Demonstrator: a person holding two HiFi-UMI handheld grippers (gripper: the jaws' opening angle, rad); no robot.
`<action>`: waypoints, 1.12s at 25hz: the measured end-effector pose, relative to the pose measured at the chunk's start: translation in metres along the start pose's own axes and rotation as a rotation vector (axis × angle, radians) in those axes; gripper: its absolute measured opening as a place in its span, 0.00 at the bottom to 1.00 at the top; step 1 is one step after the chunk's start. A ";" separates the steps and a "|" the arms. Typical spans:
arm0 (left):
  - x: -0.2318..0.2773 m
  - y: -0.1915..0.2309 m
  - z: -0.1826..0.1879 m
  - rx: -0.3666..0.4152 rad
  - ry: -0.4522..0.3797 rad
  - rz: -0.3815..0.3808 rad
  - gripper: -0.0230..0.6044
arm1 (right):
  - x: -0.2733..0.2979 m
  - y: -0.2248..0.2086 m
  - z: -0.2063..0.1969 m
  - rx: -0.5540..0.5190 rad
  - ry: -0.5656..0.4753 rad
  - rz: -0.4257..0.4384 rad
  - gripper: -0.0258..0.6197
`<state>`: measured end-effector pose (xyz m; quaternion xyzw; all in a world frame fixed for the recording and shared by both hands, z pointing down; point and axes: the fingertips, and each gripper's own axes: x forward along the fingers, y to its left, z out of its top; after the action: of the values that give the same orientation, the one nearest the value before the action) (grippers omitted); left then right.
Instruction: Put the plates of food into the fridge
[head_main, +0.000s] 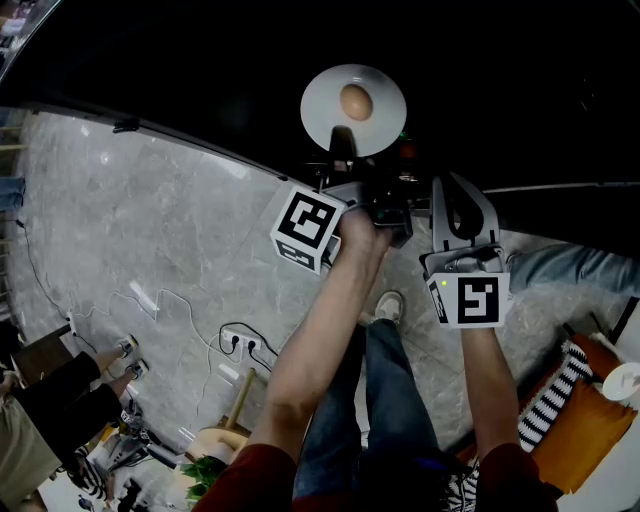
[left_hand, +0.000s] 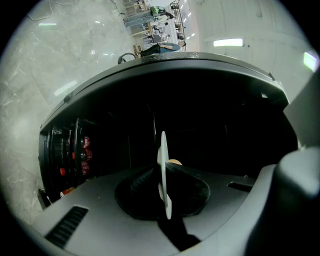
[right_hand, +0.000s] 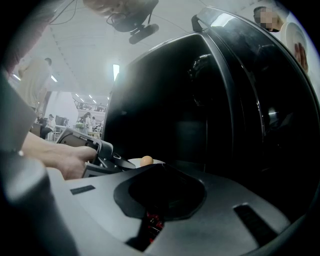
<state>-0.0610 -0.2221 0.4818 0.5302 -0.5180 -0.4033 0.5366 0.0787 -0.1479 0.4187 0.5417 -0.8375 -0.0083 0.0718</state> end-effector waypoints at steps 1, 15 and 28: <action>0.000 0.000 0.001 -0.001 -0.001 0.000 0.07 | 0.000 0.000 0.000 -0.001 0.000 0.000 0.06; 0.009 0.001 -0.001 0.024 -0.008 0.010 0.07 | 0.000 0.000 -0.001 -0.002 -0.001 0.003 0.06; 0.009 -0.004 -0.002 0.068 -0.006 -0.018 0.08 | 0.002 0.002 0.000 -0.004 -0.002 0.005 0.06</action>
<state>-0.0578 -0.2309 0.4789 0.5517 -0.5281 -0.3918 0.5131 0.0761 -0.1488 0.4190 0.5393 -0.8389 -0.0101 0.0721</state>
